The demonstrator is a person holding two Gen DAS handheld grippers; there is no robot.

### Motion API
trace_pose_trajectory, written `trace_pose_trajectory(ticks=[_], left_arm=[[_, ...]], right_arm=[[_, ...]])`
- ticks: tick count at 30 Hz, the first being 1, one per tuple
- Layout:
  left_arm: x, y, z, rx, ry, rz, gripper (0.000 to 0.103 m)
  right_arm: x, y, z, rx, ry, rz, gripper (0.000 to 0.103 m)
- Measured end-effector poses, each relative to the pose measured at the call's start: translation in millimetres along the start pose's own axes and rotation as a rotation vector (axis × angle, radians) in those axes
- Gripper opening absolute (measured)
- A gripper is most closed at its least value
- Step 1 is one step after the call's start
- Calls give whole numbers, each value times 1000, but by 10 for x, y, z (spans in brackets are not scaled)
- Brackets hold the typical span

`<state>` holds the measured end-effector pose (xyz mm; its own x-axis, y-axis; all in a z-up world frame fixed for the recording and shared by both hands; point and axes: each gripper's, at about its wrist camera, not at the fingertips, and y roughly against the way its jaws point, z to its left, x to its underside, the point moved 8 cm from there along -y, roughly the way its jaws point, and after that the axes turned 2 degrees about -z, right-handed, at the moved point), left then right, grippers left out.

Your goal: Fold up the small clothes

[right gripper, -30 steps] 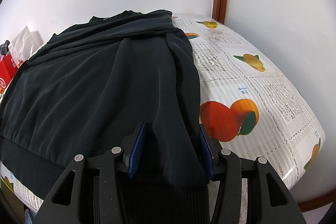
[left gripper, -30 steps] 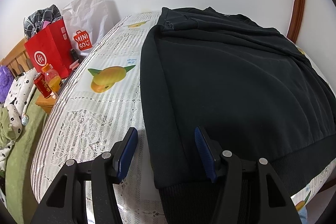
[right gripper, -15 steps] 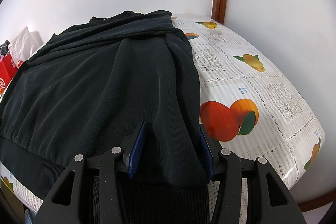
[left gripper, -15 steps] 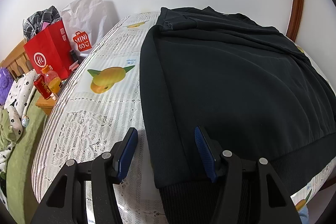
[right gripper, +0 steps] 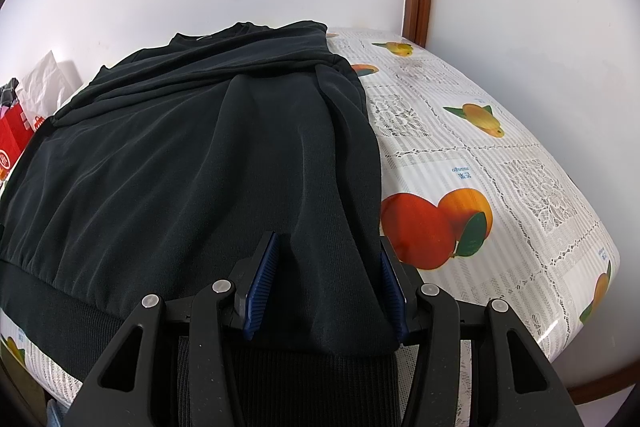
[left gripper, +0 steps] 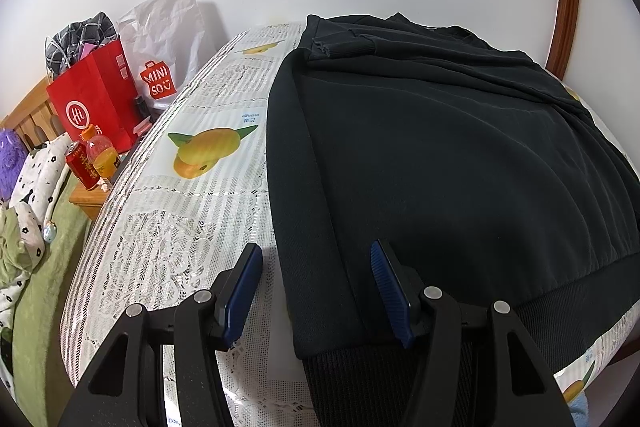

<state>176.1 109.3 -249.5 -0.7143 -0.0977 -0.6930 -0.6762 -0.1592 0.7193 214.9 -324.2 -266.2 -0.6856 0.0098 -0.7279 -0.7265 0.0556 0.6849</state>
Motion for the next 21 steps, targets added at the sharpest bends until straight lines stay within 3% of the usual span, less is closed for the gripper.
trace_pose_trajectory(ticks=[21], left_arm=[[2,9,-6,-1,0,-3,55]], right_arm=[[-8,4,15,0,-2,-9,48]])
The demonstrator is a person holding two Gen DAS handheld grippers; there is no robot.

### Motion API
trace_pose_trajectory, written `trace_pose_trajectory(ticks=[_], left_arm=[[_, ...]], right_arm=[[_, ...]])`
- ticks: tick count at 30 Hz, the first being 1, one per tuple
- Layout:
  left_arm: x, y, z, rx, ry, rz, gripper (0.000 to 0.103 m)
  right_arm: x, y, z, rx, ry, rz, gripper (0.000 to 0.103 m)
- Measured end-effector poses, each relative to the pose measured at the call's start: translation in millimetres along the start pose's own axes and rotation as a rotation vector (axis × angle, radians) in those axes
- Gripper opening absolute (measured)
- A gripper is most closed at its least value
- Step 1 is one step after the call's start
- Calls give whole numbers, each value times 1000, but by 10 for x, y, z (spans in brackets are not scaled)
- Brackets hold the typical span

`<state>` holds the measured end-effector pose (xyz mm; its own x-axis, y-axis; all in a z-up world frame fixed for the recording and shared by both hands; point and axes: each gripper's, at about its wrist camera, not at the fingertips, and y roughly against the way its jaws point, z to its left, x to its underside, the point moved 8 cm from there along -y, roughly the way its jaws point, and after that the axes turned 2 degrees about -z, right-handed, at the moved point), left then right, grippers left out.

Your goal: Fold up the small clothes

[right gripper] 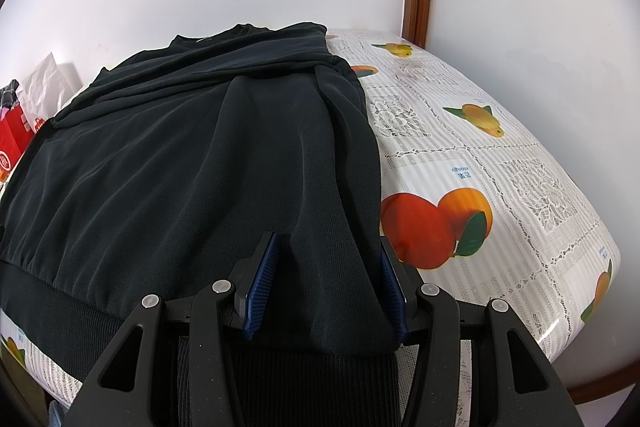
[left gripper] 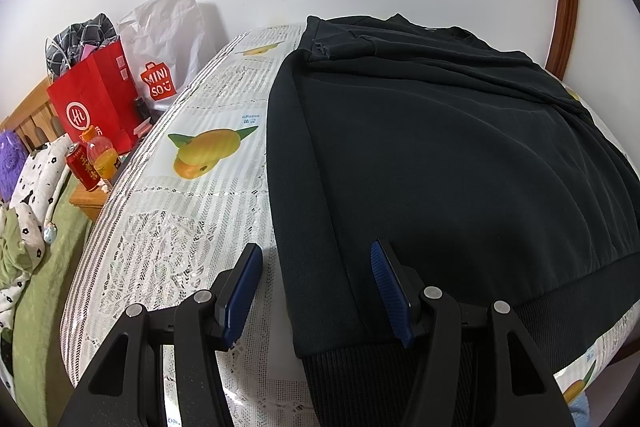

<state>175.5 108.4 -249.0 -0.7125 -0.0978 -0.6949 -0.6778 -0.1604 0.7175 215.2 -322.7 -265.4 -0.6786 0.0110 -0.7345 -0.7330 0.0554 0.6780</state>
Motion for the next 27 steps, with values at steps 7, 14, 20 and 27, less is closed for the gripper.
trace_pose_trajectory(ticks=[7,14,20,27], left_arm=[[-8,-14,12,11,15,17,55],[26,13,31,38,-4,50,55],[104,83,20,65,-54,55,54],[114,107,-21,97,-45,54,37]], right_arm=[[-7,1,-7,-8,-12,8,48],[-7,5,-32,-52,-4,37,49],[58,61,-32,-81,30,9,51],[41,44,-47,-100,21,28,50]])
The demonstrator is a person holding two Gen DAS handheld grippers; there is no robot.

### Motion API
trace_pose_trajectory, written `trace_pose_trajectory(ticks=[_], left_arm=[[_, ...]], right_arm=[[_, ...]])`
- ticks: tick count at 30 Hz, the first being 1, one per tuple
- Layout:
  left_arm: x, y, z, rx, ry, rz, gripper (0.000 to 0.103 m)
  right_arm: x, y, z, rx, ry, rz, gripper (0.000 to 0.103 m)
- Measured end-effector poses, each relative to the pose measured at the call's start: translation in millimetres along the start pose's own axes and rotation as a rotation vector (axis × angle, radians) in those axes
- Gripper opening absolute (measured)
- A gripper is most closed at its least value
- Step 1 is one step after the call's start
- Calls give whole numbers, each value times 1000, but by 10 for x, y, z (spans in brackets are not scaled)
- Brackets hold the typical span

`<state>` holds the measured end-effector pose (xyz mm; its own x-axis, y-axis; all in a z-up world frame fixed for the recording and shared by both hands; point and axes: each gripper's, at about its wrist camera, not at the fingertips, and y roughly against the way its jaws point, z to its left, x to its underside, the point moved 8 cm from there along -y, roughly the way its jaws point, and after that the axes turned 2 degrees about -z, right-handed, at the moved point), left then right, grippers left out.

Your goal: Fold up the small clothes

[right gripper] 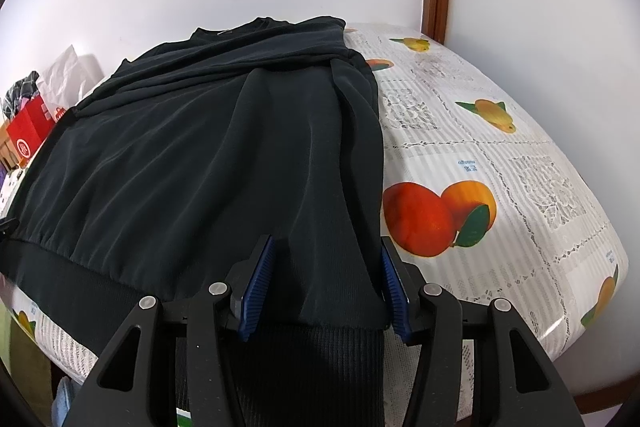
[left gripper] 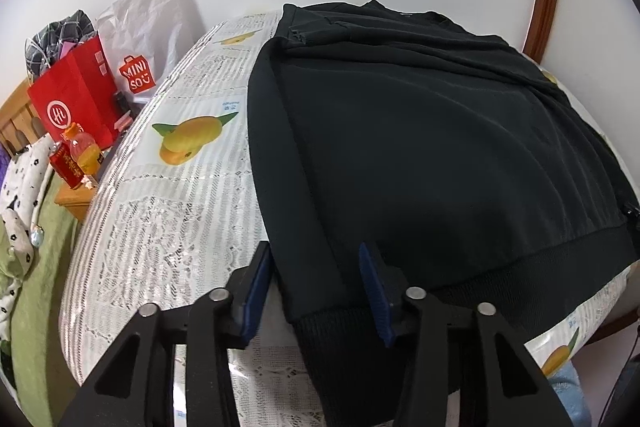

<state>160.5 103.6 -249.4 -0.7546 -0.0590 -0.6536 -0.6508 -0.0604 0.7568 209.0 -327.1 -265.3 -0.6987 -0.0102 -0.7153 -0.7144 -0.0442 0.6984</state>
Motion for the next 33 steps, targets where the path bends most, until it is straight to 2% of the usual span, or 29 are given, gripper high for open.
trace_pose_trajectory(ticks=[3,5,6,8,11,16,21,24,27,30,33], left_arm=[[9,18,-22,0,-4,-4,25],[2,29,-12,-10,-4,-4,18],[-7,36,4,-14,1,-6,13],[-10,59,38,12,28,1,11],[-28,169,109,69,84,-14,10],[-66,537,194,187,142,-83,9],[-108,990,225,233,117,-191,9],[-165,1186,220,240,93,-247,9],[-265,1195,201,237,86,-281,9],[-442,1149,188,215,83,-305,9],[-733,1097,168,190,78,-340,9]], right_arm=[[-1,8,-16,-17,-10,0,40],[-14,17,-17,-47,-28,8,17],[-16,27,-24,-56,-36,9,16],[-33,52,-54,-82,-59,8,12],[-79,177,-99,-117,-90,-17,10],[-240,649,-132,-164,-95,-126,10],[-349,1157,-136,-216,-70,-255,9],[-397,1277,-161,-245,-78,-299,9],[-455,1208,-185,-246,-102,-294,9],[-644,1084,-182,-245,-138,-282,9],[-929,1025,-152,-223,-132,-313,9]])
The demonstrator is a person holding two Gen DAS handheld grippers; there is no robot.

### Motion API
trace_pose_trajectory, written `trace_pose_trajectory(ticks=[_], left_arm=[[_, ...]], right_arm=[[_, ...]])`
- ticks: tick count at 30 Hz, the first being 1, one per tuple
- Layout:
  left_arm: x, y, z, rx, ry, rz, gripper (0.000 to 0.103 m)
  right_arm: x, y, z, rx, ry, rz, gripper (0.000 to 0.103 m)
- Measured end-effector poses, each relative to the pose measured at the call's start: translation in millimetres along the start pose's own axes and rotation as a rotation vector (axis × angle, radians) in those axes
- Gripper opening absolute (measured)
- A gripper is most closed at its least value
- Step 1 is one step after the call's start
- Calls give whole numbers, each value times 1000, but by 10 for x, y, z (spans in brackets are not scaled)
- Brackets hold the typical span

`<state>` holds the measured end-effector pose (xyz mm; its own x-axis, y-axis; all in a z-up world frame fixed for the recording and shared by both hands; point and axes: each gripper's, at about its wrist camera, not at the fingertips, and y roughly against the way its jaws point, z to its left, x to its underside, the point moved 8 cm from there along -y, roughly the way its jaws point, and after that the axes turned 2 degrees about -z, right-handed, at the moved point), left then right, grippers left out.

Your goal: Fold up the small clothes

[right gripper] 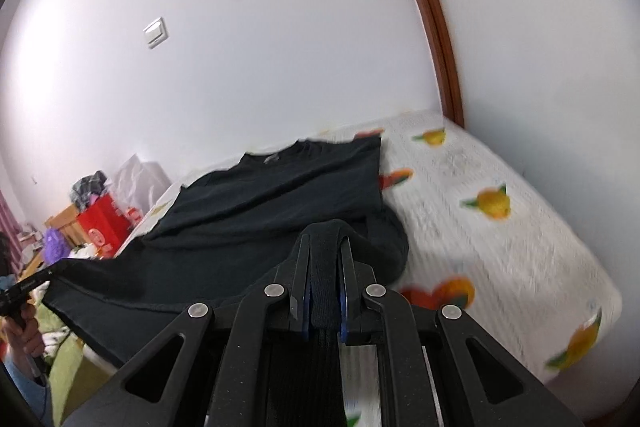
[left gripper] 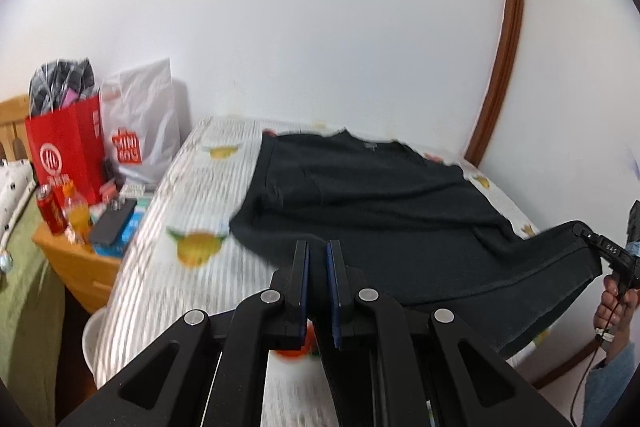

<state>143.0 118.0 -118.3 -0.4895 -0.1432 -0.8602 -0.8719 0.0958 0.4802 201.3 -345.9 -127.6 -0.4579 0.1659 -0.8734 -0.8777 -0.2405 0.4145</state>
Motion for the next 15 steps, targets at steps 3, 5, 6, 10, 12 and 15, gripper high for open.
trace_pose_trajectory(ticks=[3,5,6,10,12,15], left_arm=[[-234,-149,-4,-34,-7,-30,9],[-416,-258,-10,-44,5,-45,9],[-492,-317,-7,-47,10,-50,9],[-800,-632,40,-88,17,-72,9],[-923,-804,71,-112,15,-80,9],[-1043,-1111,132,-142,11,-70,9]], right_arm=[[-254,-165,35,1,-7,-14,9],[-448,-301,72,3,-1,-27,9],[-569,-395,92,0,-2,-34,9],[-904,-710,151,-8,-5,-62,9],[-1027,-880,154,-9,-2,-73,9],[-1141,-1196,140,-11,2,-75,10]])
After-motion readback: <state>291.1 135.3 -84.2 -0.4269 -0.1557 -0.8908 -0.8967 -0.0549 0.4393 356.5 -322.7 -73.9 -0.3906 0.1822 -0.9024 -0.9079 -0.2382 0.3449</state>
